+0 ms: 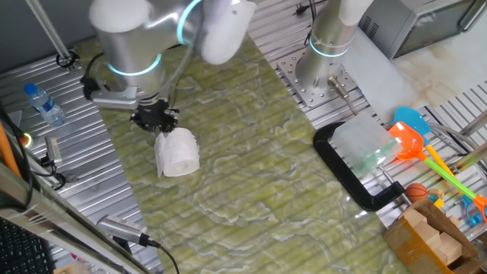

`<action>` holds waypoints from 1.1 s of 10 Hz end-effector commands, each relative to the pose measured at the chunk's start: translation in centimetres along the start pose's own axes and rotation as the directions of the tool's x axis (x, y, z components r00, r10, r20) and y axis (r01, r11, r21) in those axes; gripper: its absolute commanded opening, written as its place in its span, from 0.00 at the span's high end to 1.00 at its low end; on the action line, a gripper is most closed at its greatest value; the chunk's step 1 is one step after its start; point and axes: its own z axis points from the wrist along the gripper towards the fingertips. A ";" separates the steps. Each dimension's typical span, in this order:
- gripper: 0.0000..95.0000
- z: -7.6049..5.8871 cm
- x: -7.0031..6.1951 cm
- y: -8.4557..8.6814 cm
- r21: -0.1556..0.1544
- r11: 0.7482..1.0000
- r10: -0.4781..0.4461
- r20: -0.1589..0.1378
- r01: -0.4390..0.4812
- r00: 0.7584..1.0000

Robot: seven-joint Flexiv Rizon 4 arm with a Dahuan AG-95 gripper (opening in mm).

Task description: Put the toilet paper on its holder

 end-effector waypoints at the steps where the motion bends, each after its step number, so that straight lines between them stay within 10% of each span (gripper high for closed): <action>1: 0.20 0.4 -0.9 -0.7 -0.074 0.971 -0.224 0.030 0.226 0.974; 5: 0.20 1.2 -1.5 -0.4 -0.121 0.960 -0.252 0.019 0.253 0.967; 7: 0.00 1.6 -1.7 -0.5 -0.120 0.959 -0.257 0.013 0.257 0.966; 11: 0.00 2.4 -2.4 -0.1 -0.111 0.951 -0.289 -0.002 0.287 0.957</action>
